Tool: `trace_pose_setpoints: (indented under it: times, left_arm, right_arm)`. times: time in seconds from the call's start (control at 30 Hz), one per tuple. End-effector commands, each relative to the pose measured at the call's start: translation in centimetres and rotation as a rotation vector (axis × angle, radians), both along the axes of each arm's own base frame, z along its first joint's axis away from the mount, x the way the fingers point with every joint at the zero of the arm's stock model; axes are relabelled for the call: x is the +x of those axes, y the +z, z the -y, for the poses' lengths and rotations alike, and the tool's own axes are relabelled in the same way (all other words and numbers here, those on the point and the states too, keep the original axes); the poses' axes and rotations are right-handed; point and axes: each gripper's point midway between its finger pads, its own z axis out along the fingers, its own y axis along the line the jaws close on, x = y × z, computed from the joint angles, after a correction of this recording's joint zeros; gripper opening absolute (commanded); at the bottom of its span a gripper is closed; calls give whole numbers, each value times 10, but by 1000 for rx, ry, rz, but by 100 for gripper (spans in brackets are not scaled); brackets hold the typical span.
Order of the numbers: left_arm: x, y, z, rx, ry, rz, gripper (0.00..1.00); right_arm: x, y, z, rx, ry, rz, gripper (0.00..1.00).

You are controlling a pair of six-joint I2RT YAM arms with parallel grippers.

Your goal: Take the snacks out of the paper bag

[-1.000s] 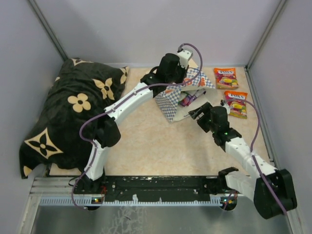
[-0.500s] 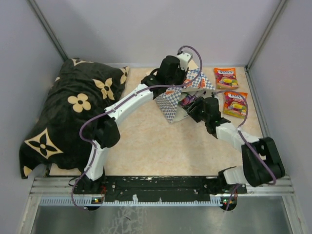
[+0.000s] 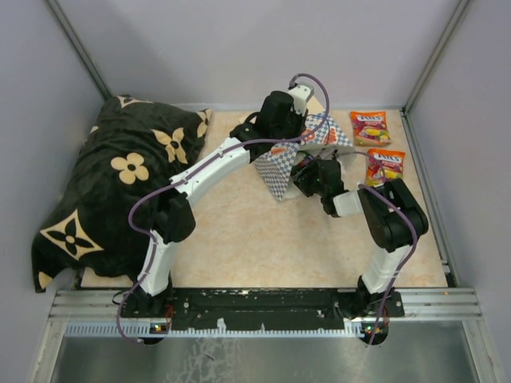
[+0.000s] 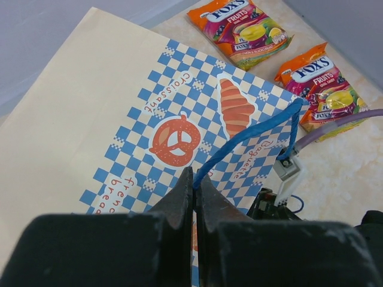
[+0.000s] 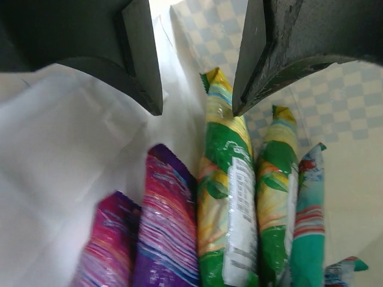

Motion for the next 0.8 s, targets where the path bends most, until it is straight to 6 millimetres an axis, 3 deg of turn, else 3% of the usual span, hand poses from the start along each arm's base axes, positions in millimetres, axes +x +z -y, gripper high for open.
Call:
trace_pose_setpoints:
  times: [0.0,0.07,0.13,0.27,0.33,0.53,0.77]
  left_arm:
    - [-3,33,-3,-69,1,41,0]
    - [-3,33,-3,-70,-1,38,0]
    - [-3,33,-4,-68,-1,40,0]
    - [-3,33,-8,-47,7,51,0]
    - [-2,34,-11,-38,15,59,0]
    - [2,35,-22,-22,43,79,0]
    - [9,37,-33,-2,80,104,0]
  right_arm:
    - [37,40,-23,99,-31,176,51]
    - [44,38,-33,129,-21,181,49]
    - [48,37,-40,153,-19,192,41]
    - [50,40,-51,174,7,223,9]
    - [46,41,-53,161,33,220,0]
    - [6,54,-39,77,82,204,0]
    - [-62,64,4,-193,141,86,0]
